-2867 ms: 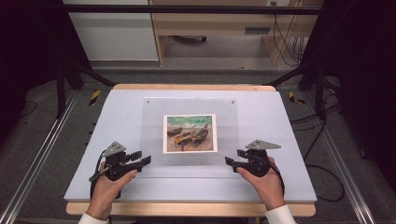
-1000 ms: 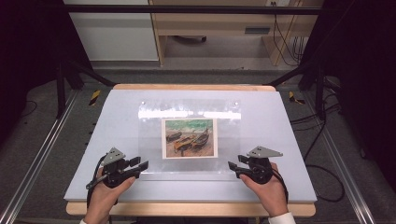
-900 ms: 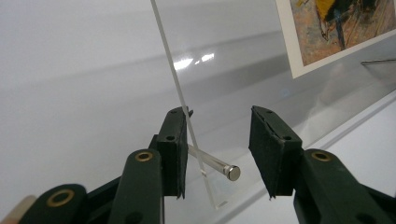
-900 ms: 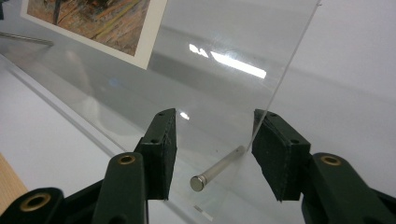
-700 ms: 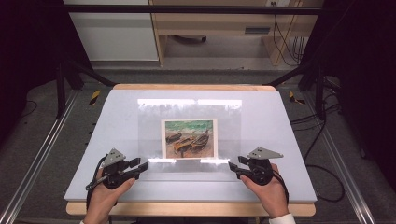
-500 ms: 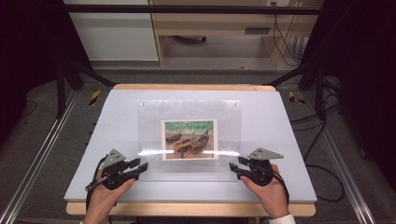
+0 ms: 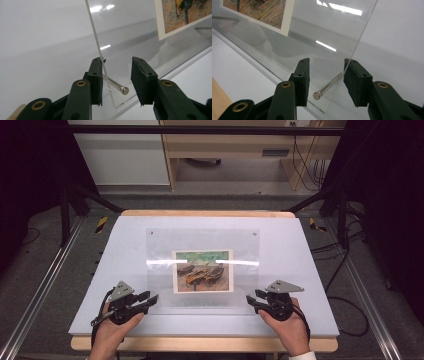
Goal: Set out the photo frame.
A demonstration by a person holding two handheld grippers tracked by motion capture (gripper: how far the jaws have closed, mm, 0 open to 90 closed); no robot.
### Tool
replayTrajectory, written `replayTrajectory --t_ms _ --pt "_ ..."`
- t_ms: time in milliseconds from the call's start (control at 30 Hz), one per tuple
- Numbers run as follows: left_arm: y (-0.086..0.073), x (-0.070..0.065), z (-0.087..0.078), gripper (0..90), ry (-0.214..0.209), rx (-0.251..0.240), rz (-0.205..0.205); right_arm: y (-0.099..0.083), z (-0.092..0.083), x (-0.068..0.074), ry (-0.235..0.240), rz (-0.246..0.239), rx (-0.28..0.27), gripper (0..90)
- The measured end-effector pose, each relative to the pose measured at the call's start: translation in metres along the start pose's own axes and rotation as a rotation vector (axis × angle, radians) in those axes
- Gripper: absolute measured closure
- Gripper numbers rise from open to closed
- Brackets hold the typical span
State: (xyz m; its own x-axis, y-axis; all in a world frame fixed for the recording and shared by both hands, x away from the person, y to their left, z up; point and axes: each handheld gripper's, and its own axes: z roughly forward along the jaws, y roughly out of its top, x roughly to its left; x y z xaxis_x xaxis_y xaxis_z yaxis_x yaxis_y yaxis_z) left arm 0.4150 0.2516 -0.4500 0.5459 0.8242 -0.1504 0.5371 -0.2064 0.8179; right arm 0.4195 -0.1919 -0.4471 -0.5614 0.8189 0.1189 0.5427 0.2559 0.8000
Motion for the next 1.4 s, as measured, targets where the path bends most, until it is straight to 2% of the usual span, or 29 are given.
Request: replayTrajectory --t_ms 900,1400 --pt "-0.0041 -0.0048 -0.0023 62.7 0.018 0.021 0.029 -0.0056 -0.0028 0.0037 -0.015 -0.013 0.008 61.6" --pt "-0.0065 -0.0065 -0.0026 61.7 0.013 0.034 0.033 -0.0093 -0.004 0.0055 -0.016 -0.021 0.013 63.1"
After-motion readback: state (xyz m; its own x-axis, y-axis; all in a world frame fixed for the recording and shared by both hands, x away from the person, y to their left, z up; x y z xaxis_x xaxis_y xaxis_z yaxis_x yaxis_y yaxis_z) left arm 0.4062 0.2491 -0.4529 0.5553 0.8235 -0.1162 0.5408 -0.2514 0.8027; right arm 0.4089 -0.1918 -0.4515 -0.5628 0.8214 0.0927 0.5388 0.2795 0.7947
